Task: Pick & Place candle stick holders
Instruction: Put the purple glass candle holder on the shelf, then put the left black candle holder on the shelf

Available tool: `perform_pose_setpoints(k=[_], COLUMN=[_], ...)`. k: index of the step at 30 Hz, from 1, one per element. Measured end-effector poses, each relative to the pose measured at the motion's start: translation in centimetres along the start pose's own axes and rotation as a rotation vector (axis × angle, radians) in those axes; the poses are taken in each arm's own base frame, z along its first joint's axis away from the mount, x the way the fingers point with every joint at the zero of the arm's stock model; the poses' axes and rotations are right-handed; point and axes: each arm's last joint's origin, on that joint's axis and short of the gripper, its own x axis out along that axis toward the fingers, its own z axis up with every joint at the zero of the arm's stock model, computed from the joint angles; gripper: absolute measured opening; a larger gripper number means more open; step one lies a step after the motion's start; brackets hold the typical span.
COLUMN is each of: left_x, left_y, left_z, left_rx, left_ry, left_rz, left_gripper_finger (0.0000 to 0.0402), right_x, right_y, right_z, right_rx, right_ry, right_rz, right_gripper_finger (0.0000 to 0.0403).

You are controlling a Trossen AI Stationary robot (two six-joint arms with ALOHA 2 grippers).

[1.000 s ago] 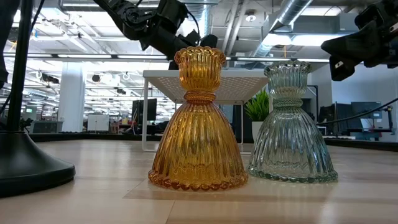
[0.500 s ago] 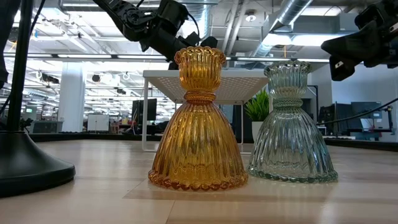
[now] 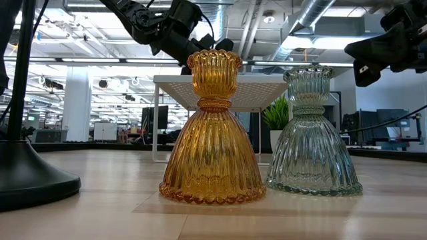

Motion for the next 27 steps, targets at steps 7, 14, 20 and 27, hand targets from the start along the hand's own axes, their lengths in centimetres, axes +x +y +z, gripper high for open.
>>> perform_pose_setpoints(k=[7,14,20,27], left_x=[0.0,0.0,-1.3,-4.0], left_y=[0.0,0.0,-0.1,-0.5], left_z=[0.1,0.1,2.1,4.8], left_rx=[-0.001,-0.002,-0.024,0.008], left_ry=[-0.004,-0.007,-0.092,-0.177], left_rz=[-0.001,-0.002,-0.024,-0.135], left_gripper_finger=[0.0184,0.0223,0.0236,0.0244], right_x=[0.0,0.0,0.0,0.0], right_y=[0.0,0.0,0.0,0.0], right_z=[0.0,0.0,0.0,0.0], right_rx=[0.000,0.000,0.000,0.000], right_ry=[0.000,0.000,0.000,0.000], right_rz=[0.003,0.003,0.003,0.003], right_gripper_finger=[0.0000,0.0000,0.0000,0.0000])
